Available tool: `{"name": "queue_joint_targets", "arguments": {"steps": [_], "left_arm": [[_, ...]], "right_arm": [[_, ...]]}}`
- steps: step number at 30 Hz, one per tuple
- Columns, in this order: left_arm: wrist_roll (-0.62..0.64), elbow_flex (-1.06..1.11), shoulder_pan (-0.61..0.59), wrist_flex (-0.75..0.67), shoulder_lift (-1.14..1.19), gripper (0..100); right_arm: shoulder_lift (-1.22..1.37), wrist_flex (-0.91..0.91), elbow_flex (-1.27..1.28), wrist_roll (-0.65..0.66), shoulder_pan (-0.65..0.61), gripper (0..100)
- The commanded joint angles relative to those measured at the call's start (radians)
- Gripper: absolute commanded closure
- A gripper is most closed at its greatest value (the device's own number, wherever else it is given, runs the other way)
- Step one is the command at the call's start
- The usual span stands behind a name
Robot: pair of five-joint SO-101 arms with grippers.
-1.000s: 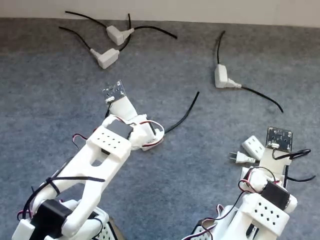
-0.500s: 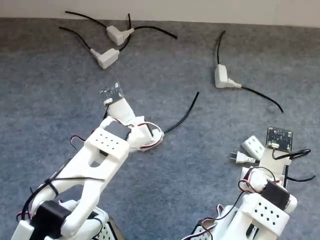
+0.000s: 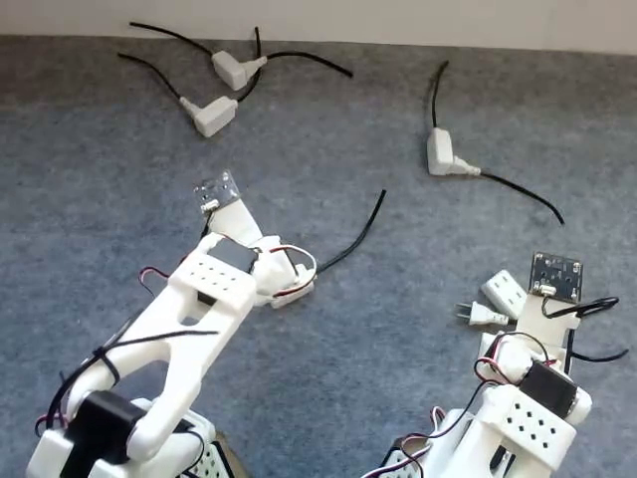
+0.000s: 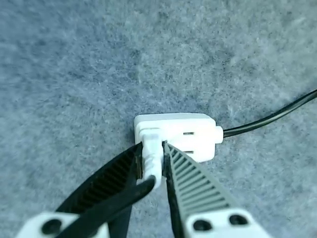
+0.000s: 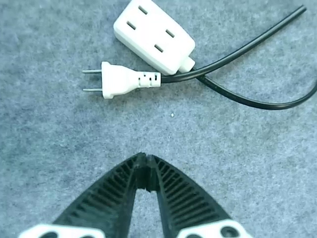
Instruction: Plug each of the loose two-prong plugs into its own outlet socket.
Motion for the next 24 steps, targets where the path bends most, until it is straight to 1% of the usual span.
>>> {"name": "queue_joint_targets", "arguments": {"steps": [1,6,12,14,17,20,22,24], "left_arm": [[0.0,-0.068,-0.016,-0.002,0.116,99],[-0.002,-0.2,-0.07,0.106,0.298,99],[-0.006,-0.34,-0.073,0.226,0.452,99],[-0.074,-0.363,-0.051,0.269,0.463,99],[-0.198,-0.369,0.036,0.299,0.44,99],[-0.238,-0.367,0.113,0.302,0.41,99],[-0.281,-0.366,0.127,0.298,0.404,99],[-0.356,-0.366,0.13,0.307,0.418,99]], "right_arm": [[-0.016,-0.016,-0.007,-0.009,0.007,99.1],[-0.016,-0.016,-0.007,-0.005,0.008,99.1],[-0.016,-0.016,-0.007,-0.005,0.01,99.1],[-0.016,-0.016,-0.007,-0.005,0.013,99.1],[-0.016,-0.016,-0.007,-0.003,0.013,99.1],[-0.016,-0.016,-0.007,-0.008,0.008,99.1],[-0.016,-0.016,-0.007,-0.006,0.008,99.1],[-0.016,-0.016,-0.007,-0.005,0.013,99.1]]}}
